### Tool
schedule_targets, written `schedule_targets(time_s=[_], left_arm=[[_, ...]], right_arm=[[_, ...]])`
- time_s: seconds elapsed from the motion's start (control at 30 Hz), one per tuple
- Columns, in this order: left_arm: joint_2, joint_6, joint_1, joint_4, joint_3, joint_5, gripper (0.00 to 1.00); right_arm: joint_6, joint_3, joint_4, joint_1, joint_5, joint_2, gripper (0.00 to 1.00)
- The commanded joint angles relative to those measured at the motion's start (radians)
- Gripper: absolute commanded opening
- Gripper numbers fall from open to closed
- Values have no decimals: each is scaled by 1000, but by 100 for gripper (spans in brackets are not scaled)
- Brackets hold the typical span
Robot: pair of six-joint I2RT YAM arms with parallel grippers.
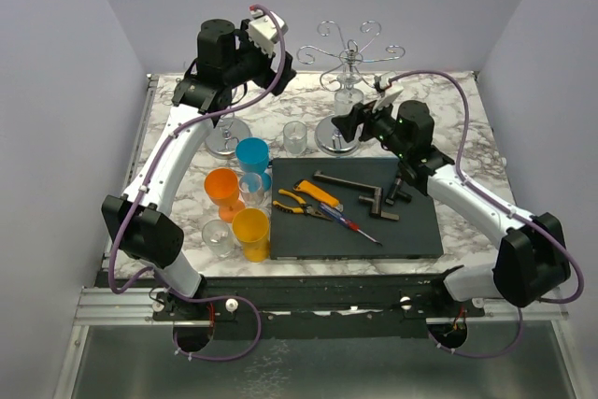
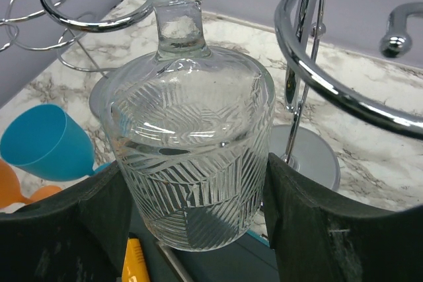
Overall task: Place the wine glass upside down on the wine glass rack
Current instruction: Turn the wine glass upside down at the wine rack.
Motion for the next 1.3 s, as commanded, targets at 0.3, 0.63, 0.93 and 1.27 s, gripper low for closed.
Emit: schedule_targets(time_s=[0.3, 0.63, 0.93, 1.27], left_arm=[[33, 33, 5, -3, 24, 79, 81], [57, 39, 5, -2, 44, 103, 72], [53, 27, 3, -2, 43, 119, 72], [67, -3, 3, 4, 63, 131, 69]], right_arm=[[34, 30, 308, 64, 146, 120, 1], [25, 39, 400, 107, 230, 167, 1], [10, 70, 417, 150, 248, 207, 1], [-28, 68, 419, 200, 279, 214, 0]])
